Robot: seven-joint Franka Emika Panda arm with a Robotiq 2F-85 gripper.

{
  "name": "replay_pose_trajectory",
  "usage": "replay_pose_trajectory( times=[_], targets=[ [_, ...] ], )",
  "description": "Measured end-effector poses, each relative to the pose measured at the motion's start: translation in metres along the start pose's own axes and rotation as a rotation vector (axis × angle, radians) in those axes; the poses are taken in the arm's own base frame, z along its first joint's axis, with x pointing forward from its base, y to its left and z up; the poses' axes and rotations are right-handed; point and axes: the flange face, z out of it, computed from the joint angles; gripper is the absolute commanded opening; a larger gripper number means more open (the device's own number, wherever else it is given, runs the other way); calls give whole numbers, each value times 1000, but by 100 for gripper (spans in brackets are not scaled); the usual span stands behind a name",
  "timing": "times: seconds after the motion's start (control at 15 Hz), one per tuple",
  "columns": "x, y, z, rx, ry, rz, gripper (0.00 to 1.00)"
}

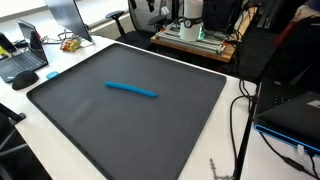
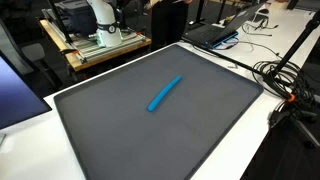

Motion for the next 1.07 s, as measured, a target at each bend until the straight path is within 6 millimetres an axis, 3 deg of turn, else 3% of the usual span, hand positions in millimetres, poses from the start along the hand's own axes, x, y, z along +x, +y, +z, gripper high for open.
replay_pose_trajectory(
  times=[0.6,0.8,1.07],
  targets=[
    [1,-5,-1,-1,10,-22,100],
    [1,-37,-15,-7,74,-145,100],
    [-25,-106,-40,11,145,-345,100]
  ],
)
